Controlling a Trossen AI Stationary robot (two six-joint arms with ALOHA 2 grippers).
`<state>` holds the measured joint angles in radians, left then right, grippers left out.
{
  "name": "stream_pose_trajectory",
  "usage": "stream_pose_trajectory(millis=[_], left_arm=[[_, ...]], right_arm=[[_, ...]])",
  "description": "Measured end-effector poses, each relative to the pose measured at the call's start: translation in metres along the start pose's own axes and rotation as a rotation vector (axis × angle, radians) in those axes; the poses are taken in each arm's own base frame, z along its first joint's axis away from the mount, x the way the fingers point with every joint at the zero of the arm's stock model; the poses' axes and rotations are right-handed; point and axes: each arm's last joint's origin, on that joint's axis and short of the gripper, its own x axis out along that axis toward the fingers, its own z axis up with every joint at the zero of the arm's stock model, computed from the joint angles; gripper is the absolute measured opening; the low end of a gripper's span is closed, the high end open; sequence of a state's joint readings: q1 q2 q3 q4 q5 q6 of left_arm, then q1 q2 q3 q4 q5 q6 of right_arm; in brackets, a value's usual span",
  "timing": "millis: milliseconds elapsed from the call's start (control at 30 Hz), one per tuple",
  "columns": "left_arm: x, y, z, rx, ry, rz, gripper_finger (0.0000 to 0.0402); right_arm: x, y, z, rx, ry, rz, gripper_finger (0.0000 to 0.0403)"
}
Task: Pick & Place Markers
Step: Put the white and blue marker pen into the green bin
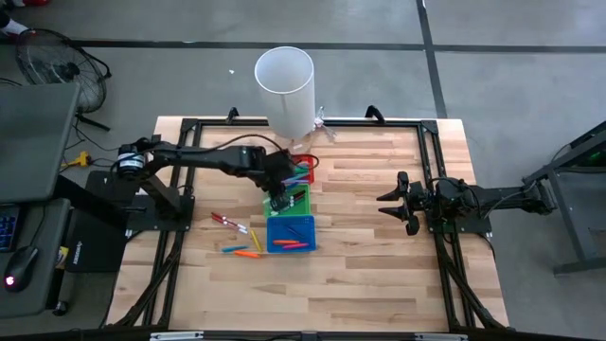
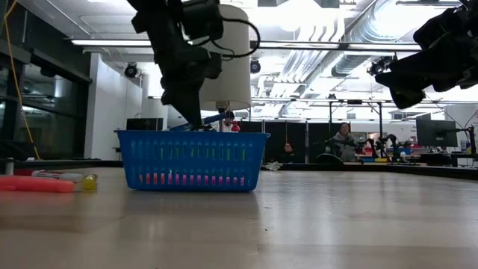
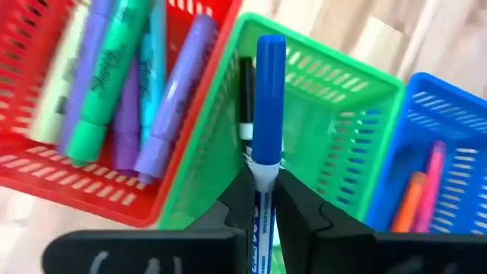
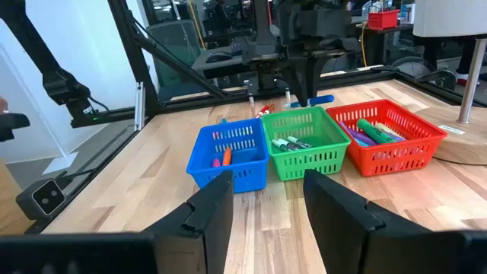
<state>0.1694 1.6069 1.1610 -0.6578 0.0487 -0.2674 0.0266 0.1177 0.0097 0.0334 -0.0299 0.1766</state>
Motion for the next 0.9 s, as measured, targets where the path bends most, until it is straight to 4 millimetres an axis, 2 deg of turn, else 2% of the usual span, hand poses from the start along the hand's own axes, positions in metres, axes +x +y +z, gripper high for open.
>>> stream_pose_trajectory(millis=[367, 533, 767, 900], left_arm=[[-0.001, -0.025, -0.002, 0.052, -0.092, 0.134, 0.0028], [0.020, -0.028, -0.006, 0.056, -0.035, 0.155, 0.0028], [0.036, -0.028, -0.006, 0.049, -0.009, 0.146, 0.0028], [0.037, -0.027, -0.007, 0.044, 0.006, 0.152, 0.0035]], right_arm=[[0.000, 0.000, 0.000, 0.000, 0.000, 0.000, 0.0149], [0.000, 0.000, 0.000, 0.000, 0.000, 0.000, 0.0149], [0.000, 0.000, 0.000, 0.000, 0.000, 0.000, 0.0149], [0.000, 0.000, 0.000, 0.001, 0.000, 0.000, 0.0149]])
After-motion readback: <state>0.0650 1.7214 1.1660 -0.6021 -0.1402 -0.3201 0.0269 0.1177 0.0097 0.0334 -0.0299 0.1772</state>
